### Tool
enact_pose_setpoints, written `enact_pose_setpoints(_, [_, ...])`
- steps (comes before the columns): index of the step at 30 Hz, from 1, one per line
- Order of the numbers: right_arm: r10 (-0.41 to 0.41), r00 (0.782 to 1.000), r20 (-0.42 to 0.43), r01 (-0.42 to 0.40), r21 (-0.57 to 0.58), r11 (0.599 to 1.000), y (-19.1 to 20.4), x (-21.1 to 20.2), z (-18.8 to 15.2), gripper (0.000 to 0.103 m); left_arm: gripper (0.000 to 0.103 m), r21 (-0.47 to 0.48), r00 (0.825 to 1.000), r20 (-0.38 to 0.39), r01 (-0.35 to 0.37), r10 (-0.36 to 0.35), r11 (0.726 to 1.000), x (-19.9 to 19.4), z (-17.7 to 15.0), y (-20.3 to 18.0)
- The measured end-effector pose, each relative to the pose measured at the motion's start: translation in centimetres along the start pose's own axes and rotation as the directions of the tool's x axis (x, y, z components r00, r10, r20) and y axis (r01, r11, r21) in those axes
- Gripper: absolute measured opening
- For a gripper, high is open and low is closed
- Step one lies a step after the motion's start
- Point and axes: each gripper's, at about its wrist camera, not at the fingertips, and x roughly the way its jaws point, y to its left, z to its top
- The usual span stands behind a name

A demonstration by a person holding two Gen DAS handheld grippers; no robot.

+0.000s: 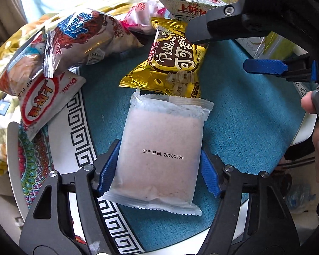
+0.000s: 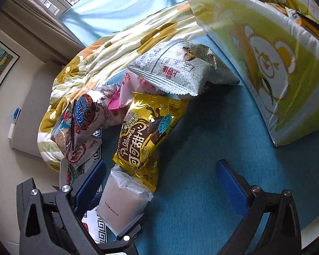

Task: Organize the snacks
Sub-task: 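Grasp the white square cake packet with the left tool while the right tool grasps the gold Pillows bag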

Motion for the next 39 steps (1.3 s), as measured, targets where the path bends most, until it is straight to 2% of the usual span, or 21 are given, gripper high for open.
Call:
enact_pose_setpoints(5, [0.007,1.0,-0.013,-0.007,-0.001,1.0,-0.1,1.2,0.4,0.101,0.064,-0.02,1.0,0.001,-0.026,0.026,0.999,0.0,0.0,0.5])
enact_pose_setpoints(12, [0.023,0.999,-0.037,-0.023,0.003,1.0,0.1,2.6,0.9,0.091,0.064,-0.094,0.998,-0.013,-0.06,0.059,0.994,-0.3,-0.1,3.9])
enact_pose_setpoints(18, [0.024,0.999,-0.042,-0.022,0.028,0.999,0.8,3.1,1.0,0.09,0.064,-0.12,0.997,-0.021,-0.076,0.074,0.99,-0.3,0.0,5.7])
enact_pose_setpoints(26, [-0.051,0.999,-0.011,0.052,0.083,0.995,1.9,4.6,2.3,0.09,0.064,-0.157,0.996,-0.019,-0.093,0.091,0.983,-0.7,-0.6,5.7])
enact_pose_setpoints(27, [-0.062,0.998,-0.011,0.063,0.089,0.994,2.0,4.9,2.3,0.084,0.064,-0.161,0.995,-0.021,-0.096,0.093,0.982,-0.6,-0.6,5.9])
enact_pose_setpoints(28, [-0.075,0.997,-0.007,0.076,0.087,0.993,2.1,5.2,2.4,0.083,0.064,-0.166,0.995,-0.022,-0.098,0.095,0.981,-0.6,-0.5,6.0])
enact_pose_setpoints(30, [-0.107,0.994,0.0,0.107,0.048,0.993,2.6,5.1,2.5,0.067,0.064,-0.168,0.995,-0.022,-0.098,0.095,0.981,-0.6,-0.4,6.2])
enact_pose_setpoints(39, [-0.144,0.988,-0.052,0.137,-0.122,0.983,3.7,4.6,0.7,0.048,0.06,-0.161,0.996,-0.024,-0.09,0.087,0.983,-0.7,-0.1,6.6])
